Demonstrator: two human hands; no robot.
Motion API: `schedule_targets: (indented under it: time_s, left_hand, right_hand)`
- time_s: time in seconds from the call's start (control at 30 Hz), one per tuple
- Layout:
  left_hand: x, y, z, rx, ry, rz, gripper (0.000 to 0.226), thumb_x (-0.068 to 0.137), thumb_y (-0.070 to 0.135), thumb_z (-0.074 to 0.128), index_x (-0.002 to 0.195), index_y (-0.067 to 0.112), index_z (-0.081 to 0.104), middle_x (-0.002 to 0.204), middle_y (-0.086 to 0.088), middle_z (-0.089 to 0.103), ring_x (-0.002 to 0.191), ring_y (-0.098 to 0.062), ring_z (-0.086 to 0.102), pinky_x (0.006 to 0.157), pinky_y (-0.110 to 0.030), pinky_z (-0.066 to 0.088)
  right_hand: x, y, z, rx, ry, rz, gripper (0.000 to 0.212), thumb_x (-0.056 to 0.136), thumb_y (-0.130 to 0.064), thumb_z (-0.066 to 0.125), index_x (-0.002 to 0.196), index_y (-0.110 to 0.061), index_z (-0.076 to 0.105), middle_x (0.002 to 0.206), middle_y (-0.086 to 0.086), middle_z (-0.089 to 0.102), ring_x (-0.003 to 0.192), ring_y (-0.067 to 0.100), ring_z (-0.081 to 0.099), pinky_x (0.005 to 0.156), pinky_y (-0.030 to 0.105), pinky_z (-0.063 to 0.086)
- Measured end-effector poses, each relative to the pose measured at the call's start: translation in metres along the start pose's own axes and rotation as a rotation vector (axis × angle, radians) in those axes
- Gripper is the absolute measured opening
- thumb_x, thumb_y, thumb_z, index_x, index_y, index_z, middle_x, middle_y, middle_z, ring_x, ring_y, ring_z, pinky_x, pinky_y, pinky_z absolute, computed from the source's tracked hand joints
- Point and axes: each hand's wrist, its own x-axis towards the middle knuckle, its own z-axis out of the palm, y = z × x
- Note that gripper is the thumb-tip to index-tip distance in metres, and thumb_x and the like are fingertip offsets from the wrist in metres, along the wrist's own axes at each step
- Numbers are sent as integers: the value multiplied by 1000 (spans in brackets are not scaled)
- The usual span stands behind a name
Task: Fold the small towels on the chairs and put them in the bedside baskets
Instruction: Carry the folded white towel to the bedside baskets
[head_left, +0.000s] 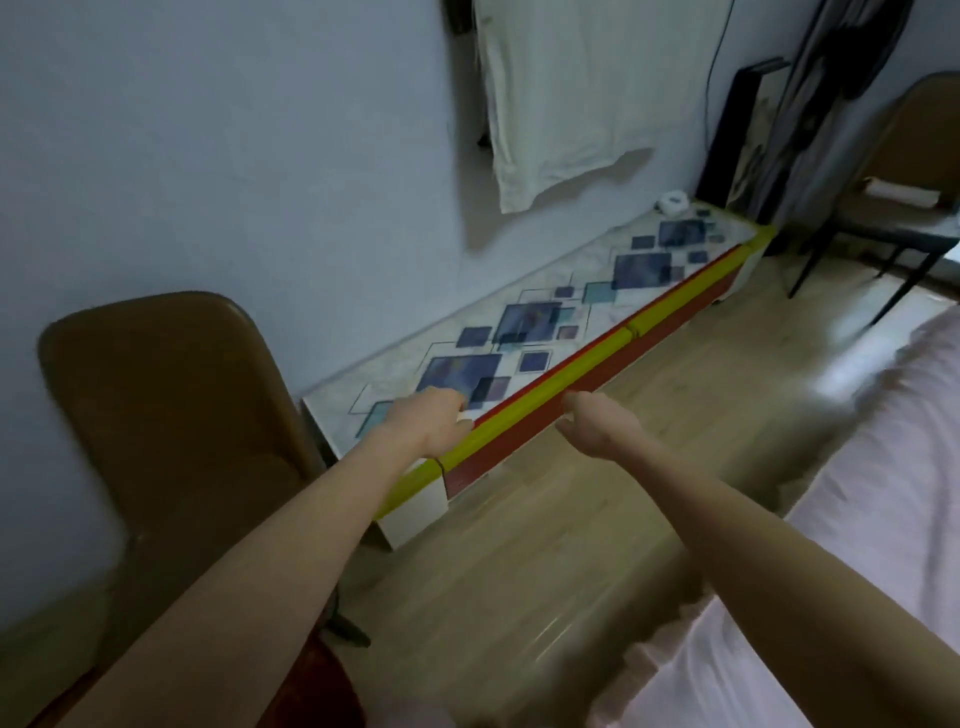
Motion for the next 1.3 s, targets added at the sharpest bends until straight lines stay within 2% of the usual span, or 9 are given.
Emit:
schedule_targets:
  time_s: [0.17,0.27,0.37,0.57,0.77,1.0,1.2,1.3]
  left_hand:
    - [142,8,-40,-28,124,139,33,97,38,47,119,15,57,123,-9,59,108,-28,58,85,-39,50]
    - [237,28,-65,24,193,265,34,96,35,49,120,12,56,121,-12,57,108,-30,56,86,-42,49]
    - [327,60,-94,31,211,422,32,95,35,49,116,12,58,119,-12,58,106,-29,56,86,-39,47]
    - [474,171,-153,176,206,747,42,94,38,48,128,12,51,129,-12,51,119,-29,48,98,-41,41]
    - [589,316,-173,230,183,990,49,96,33,48,138,10,43,144,-13,40,134,-28,35,109,-39,31]
    - [738,460,-204,257,185,1056,50,96,35,48,140,11,41,144,-12,39,134,-27,34,111,-39,31]
    - [874,557,-238,241,149,1013,55,95,37,49,144,13,36,146,-12,38,137,-27,31,112,-42,31]
    - [946,613,-245,270,133,1003,56,96,37,48,145,12,35,146,-12,37,137,-28,30,111,-41,30]
  right_hand:
    - [102,31,-48,31,119,74,23,96,-32,50,110,-14,53,108,7,62,96,27,61,81,44,55]
    - [161,64,-77,33,205,139,25,96,-33,49,114,-16,54,115,8,60,101,29,60,84,46,53]
    - [206,102,-108,47,261,286,37,97,-32,48,130,-16,49,130,10,54,113,32,56,91,44,50]
    - [256,205,-176,21,358,589,52,96,-35,52,141,-15,38,144,10,40,130,31,41,104,43,36]
    - [294,333,-213,35,421,856,52,94,-34,54,138,-13,38,140,11,39,129,32,39,104,44,34]
    - [378,495,-278,84,393,932,50,95,-32,52,137,-12,36,141,13,39,130,33,38,102,42,34]
    - [462,610,-342,94,375,926,52,97,-30,50,142,-11,33,151,15,28,139,35,29,109,43,31]
    - [510,681,-365,115,384,945,52,97,-31,51,142,-12,33,149,13,33,137,33,32,110,43,30]
